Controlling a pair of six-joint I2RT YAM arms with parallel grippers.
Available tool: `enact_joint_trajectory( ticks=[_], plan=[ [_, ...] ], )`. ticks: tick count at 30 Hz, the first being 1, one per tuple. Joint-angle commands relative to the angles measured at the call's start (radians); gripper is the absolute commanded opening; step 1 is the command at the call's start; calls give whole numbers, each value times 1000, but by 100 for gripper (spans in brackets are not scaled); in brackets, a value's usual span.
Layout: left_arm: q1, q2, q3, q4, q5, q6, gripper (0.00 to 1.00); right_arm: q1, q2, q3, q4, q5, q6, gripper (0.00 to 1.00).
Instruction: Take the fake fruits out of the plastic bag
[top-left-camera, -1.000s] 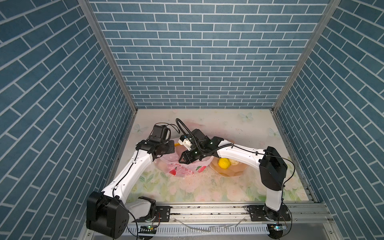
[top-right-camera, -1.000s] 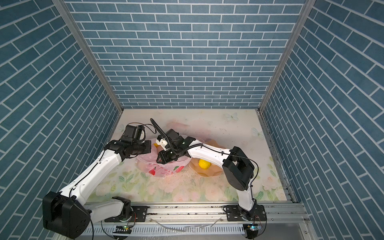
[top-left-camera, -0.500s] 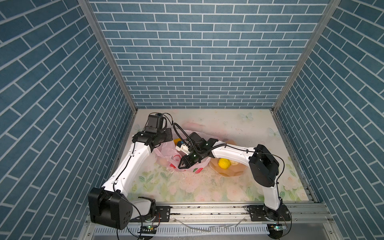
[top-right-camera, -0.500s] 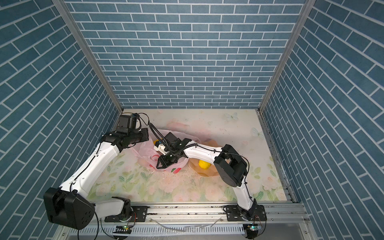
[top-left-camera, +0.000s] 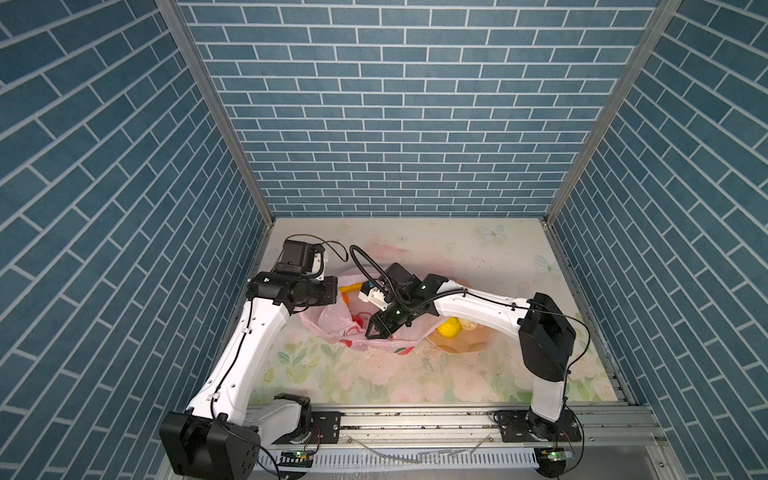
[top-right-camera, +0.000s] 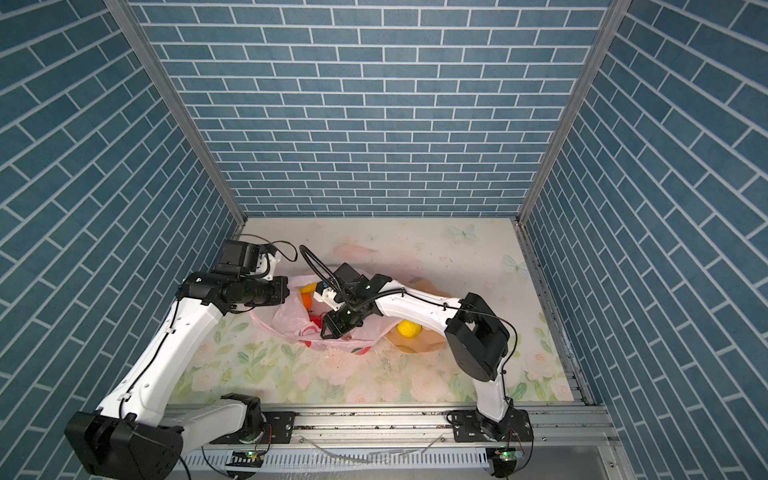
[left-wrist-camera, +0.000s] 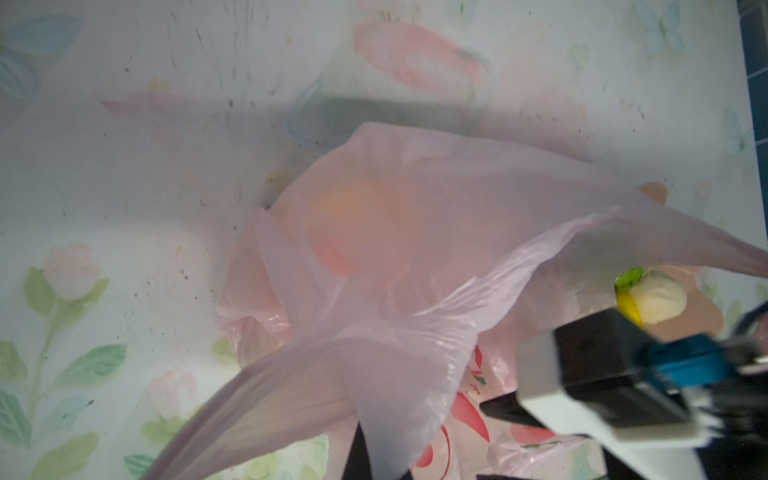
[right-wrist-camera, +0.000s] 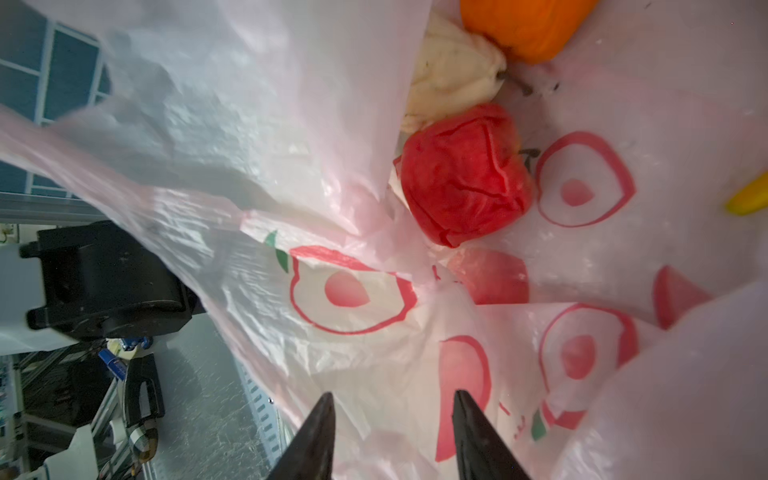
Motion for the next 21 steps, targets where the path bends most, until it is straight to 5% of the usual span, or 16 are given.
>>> enact_joint_trajectory(
  ticks=[1, 9, 21],
  plan=[
    [6, -20, -26, -122, 40, 53, 0, 1, -13, 61, -49, 148, 27, 43],
    [6, -39, -73, -113, 117, 24, 0, 10, 133, 159, 42, 252, 110, 34],
    [6, -78, -151, -23, 152, -55, 0, 14, 261, 274, -4, 447, 59, 32]
  ],
)
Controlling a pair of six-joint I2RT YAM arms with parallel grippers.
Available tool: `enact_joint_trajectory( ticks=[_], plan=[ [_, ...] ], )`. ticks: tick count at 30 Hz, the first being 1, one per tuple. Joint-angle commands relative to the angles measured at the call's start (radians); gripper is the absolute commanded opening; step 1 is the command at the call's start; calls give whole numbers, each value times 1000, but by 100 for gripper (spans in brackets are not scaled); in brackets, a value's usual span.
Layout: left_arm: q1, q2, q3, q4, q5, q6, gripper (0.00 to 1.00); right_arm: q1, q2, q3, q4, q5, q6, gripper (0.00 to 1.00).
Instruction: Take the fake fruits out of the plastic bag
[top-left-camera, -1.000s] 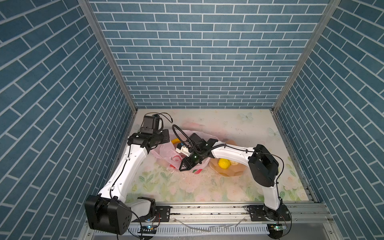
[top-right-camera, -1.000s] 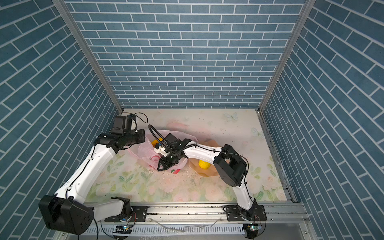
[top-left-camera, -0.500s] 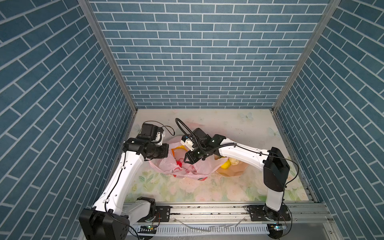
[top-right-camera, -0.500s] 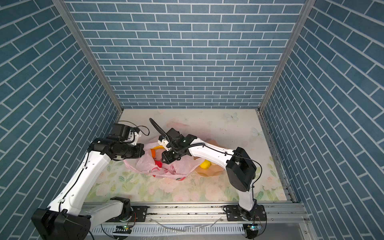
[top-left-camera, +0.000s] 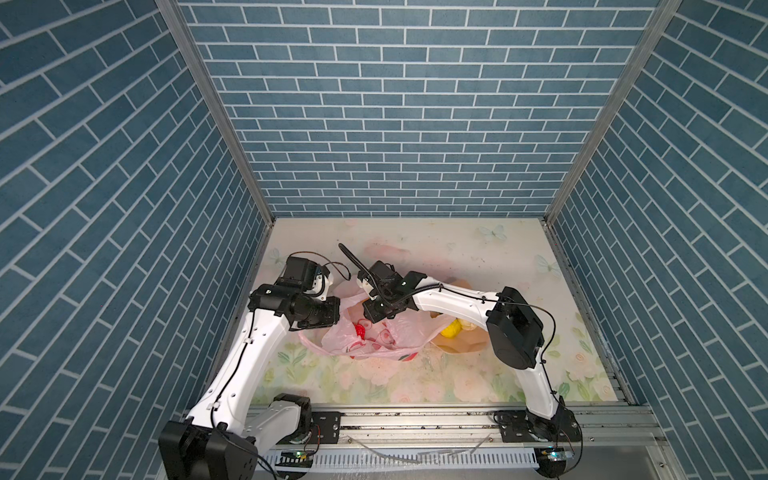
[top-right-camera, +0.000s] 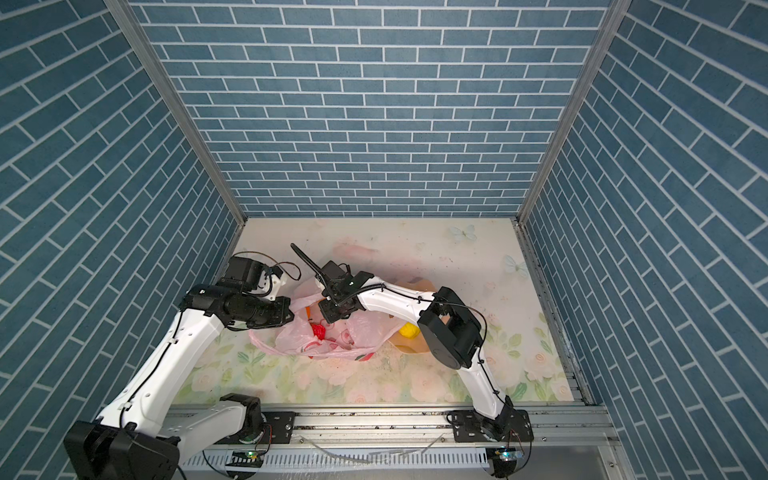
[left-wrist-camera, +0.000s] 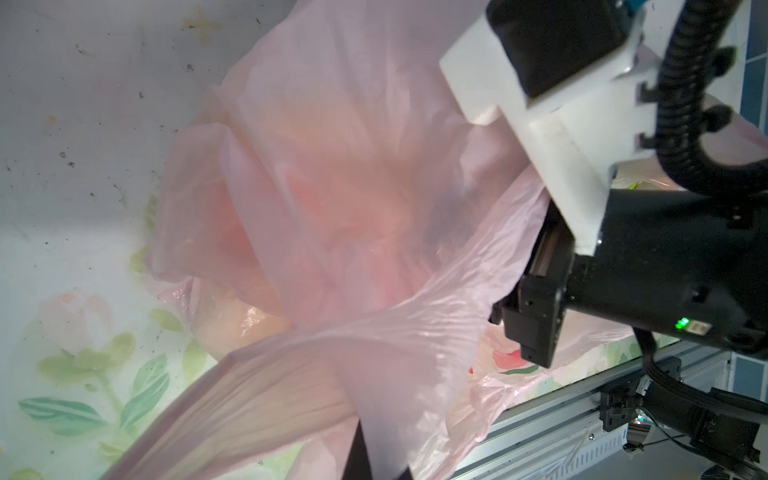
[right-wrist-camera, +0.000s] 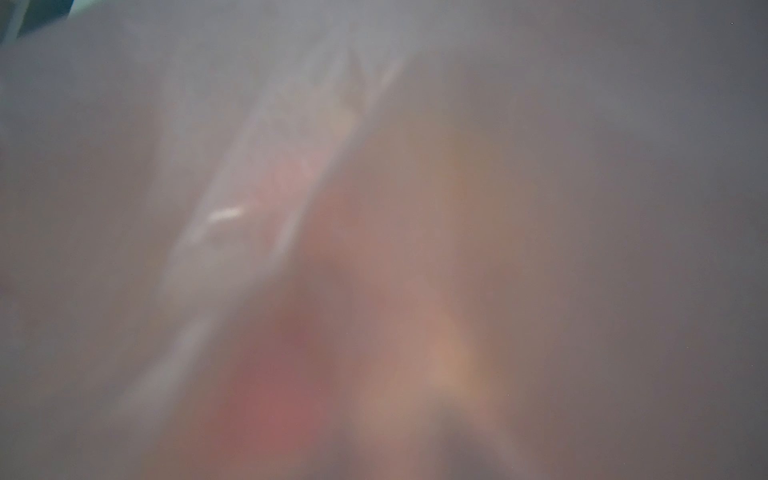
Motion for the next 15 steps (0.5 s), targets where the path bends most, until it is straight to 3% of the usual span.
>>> enact_joint_trajectory(
  ticks=[1, 15],
  plan=[
    [5, -22, -20, 25, 21, -22, 0, 2, 23, 66, -35, 130, -21, 32],
    [5, -51, -89, 96, 50, -73, 0, 3, 110, 93, -14, 219, -11, 37]
  ],
)
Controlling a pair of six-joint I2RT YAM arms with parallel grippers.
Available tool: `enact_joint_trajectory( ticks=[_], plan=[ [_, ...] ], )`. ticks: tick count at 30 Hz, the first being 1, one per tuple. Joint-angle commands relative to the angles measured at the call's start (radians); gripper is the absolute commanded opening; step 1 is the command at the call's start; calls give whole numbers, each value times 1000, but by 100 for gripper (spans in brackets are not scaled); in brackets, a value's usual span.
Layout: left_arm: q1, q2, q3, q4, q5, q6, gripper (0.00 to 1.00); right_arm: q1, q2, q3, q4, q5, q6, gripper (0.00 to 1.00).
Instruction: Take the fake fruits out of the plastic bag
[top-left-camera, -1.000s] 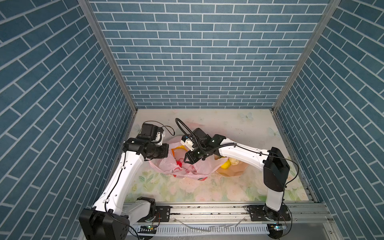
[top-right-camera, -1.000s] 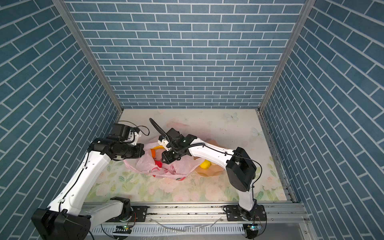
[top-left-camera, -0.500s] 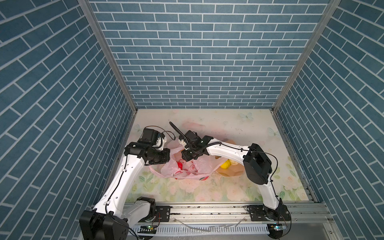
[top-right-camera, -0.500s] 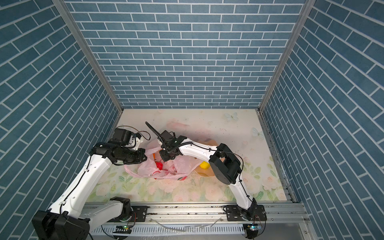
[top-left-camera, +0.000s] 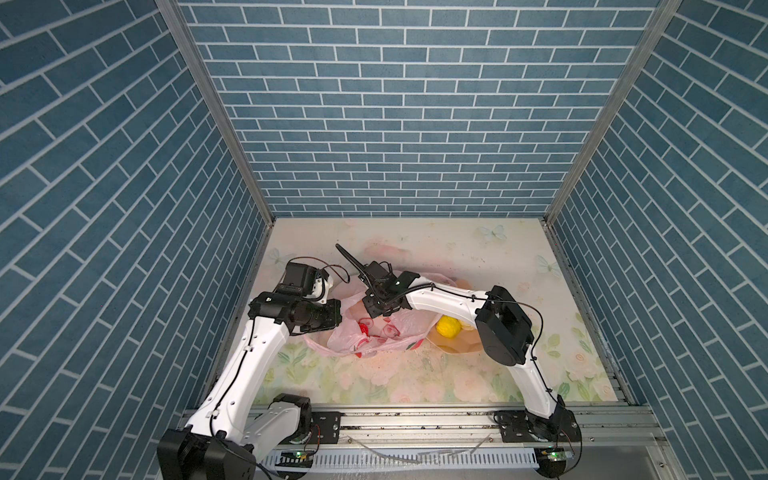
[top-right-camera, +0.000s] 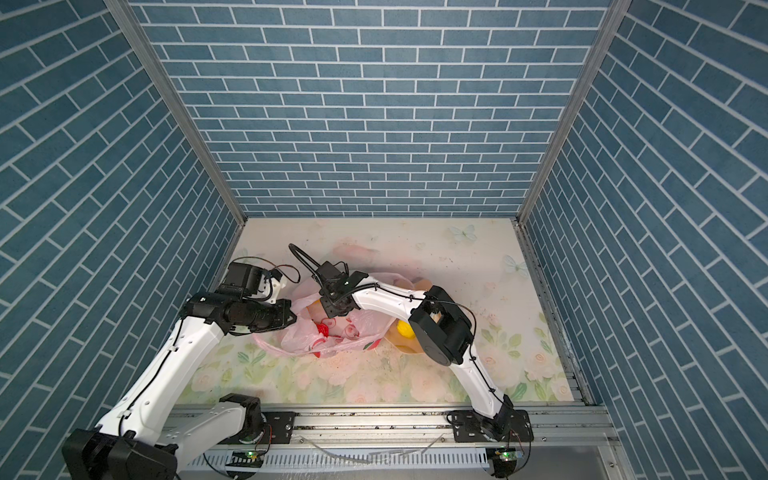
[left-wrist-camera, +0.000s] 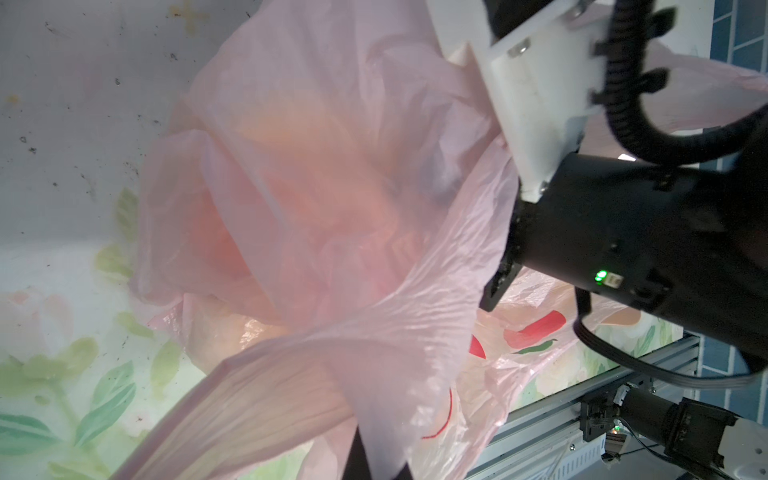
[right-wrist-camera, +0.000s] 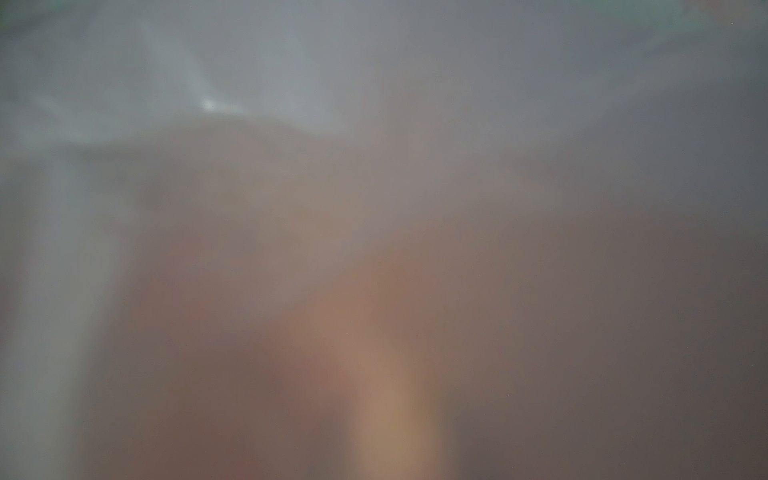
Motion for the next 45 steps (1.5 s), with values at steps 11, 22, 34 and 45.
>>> enact_joint_trajectory(
  ticks=[11, 22, 34, 45],
  plan=[
    [3, -27, -65, 71, 36, -52, 0, 3, 61, 38, -21, 46, 12, 38],
    [-31, -73, -147, 163, 21, -141, 0, 3, 82, 33, -20, 38, 33, 37],
    [-161, -148, -253, 232, -162, -255, 0, 3, 56, 33, -11, 40, 33, 25],
    [-288, -319, -356, 261, -387, -401, 0, 6, -101, -66, -24, 35, 89, 40]
  ],
)
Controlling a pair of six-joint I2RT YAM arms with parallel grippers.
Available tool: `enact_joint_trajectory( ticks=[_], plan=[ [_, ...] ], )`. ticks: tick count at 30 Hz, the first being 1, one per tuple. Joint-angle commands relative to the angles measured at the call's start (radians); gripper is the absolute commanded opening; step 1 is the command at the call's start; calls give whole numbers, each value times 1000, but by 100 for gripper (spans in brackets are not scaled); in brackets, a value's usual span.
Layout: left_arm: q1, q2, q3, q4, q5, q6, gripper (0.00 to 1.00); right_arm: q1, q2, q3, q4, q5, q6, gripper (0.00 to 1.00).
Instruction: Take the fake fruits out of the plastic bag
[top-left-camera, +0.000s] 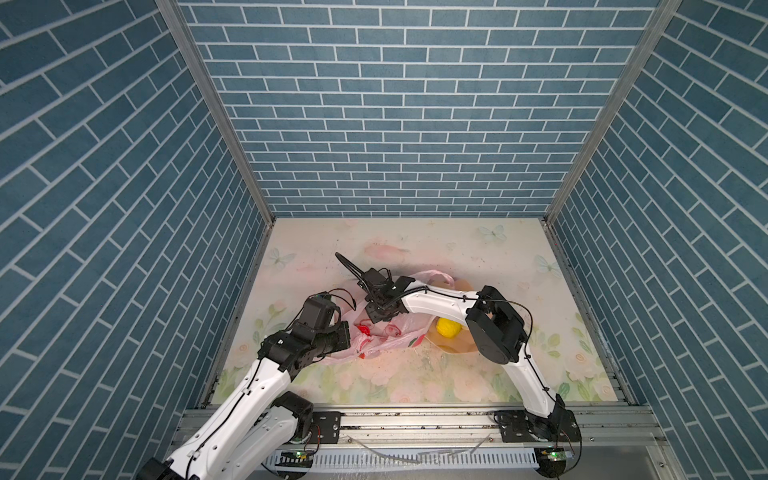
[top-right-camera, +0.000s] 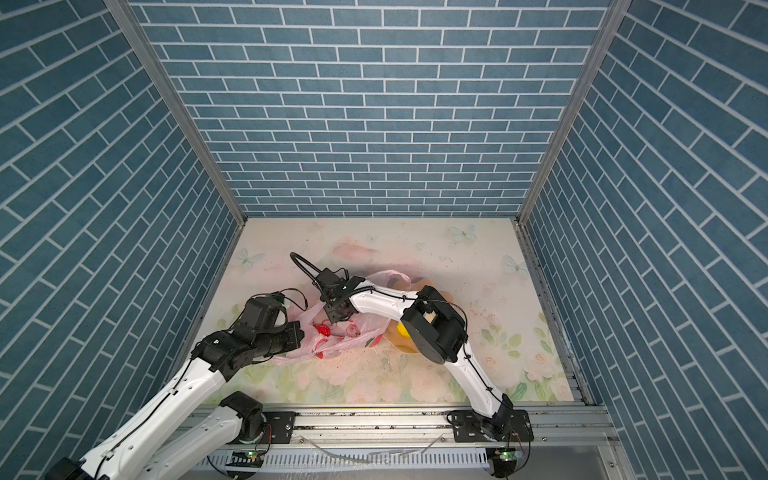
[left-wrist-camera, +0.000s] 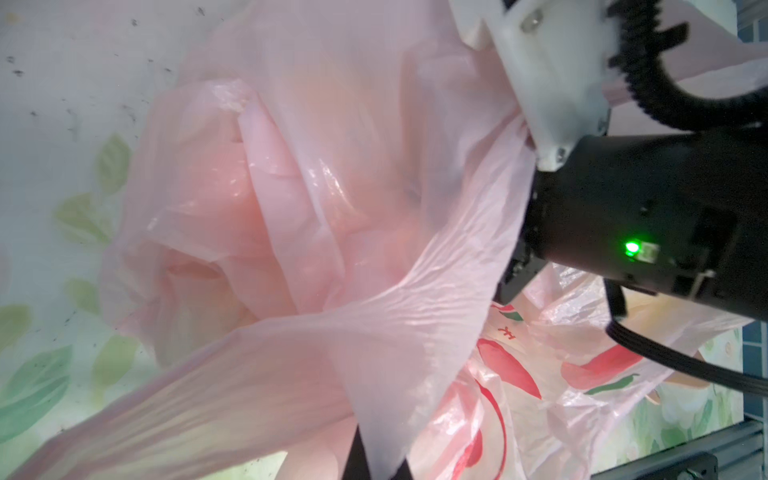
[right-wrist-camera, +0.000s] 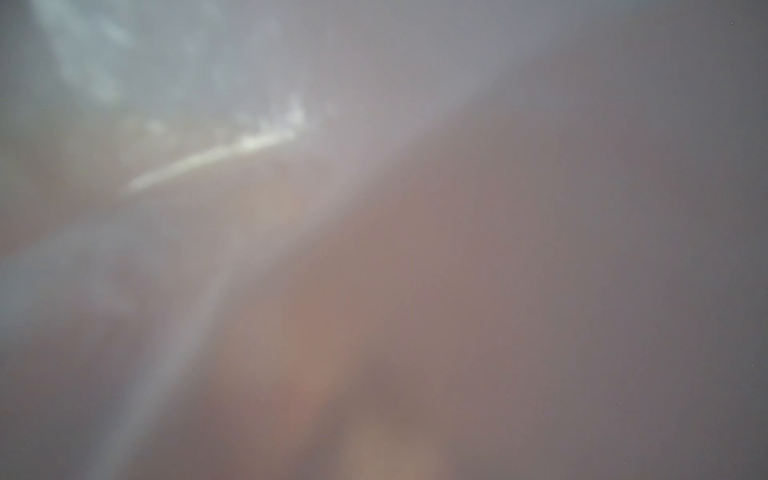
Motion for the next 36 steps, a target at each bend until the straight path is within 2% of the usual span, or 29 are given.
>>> enact_joint_trajectory(
  ticks=[1, 9, 14, 21, 36],
  plan=[
    [-11, -48, -16, -3, -96, -47, 0, 6, -126, -50, -21, 13, 57, 40],
    [-11, -86, -37, 16, -113, -53, 0, 15, -176, -94, -45, 8, 105, 36],
    [-11, -108, -55, 34, -112, -55, 0, 19, -157, -90, -35, -45, 118, 31],
    [-11, -107, -62, 41, -101, -56, 0, 17, -97, -57, -29, -95, 123, 29],
    [-14, -103, -72, 27, -95, -59, 0, 10, -3, -44, 16, -31, 126, 26]
  ],
)
